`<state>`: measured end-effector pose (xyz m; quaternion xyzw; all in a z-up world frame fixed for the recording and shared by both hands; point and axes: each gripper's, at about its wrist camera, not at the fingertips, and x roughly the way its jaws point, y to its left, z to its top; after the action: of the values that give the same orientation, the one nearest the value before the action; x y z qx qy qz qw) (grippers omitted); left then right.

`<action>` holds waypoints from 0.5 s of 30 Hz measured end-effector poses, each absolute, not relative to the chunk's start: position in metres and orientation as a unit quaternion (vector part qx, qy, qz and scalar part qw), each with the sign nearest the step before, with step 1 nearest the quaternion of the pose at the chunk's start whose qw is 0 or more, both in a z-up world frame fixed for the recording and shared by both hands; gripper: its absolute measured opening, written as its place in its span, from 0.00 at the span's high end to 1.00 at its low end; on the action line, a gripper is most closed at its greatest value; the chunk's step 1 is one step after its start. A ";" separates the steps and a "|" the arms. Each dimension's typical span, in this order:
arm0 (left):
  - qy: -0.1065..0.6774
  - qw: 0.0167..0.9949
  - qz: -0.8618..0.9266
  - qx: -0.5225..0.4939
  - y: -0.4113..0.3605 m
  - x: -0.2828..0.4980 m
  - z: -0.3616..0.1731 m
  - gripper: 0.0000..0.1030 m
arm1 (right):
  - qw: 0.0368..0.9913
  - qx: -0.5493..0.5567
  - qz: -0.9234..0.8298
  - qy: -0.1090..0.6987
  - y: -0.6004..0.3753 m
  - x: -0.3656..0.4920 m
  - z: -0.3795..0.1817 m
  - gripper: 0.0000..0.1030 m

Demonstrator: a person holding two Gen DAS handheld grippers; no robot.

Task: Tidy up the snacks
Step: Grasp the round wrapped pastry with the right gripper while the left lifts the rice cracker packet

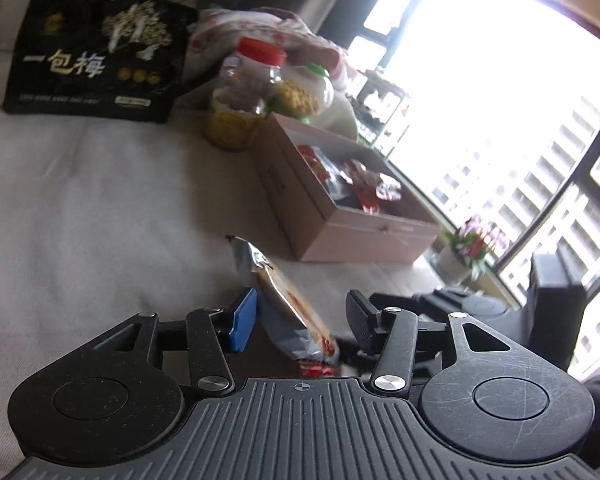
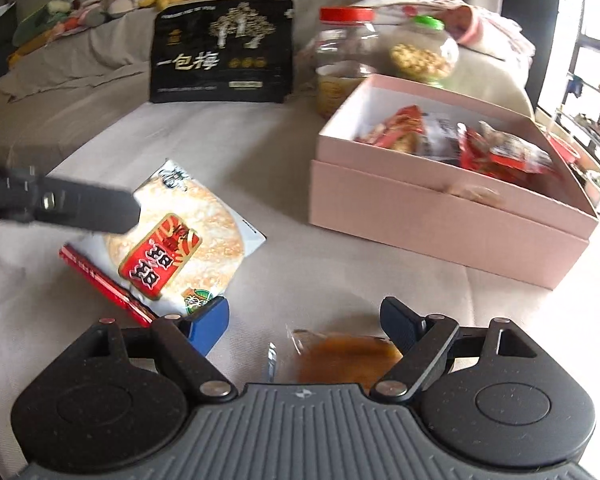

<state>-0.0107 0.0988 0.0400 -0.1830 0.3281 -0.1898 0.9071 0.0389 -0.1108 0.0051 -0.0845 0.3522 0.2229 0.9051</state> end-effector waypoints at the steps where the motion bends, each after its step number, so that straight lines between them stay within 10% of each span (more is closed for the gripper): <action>1: 0.332 0.907 -0.187 -0.178 0.096 -0.009 0.038 0.47 | 0.906 -0.083 0.221 0.352 -0.113 0.039 0.004 0.19; 15: 0.334 0.906 -0.197 -0.169 0.079 0.000 0.055 0.44 | 0.914 -0.080 0.218 0.333 -0.125 0.033 0.004 0.19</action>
<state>0.0000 0.0790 0.0551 -0.1689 0.3337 -0.1966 0.9064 0.0329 -0.1254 0.0038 -0.0796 0.3328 0.2179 0.9140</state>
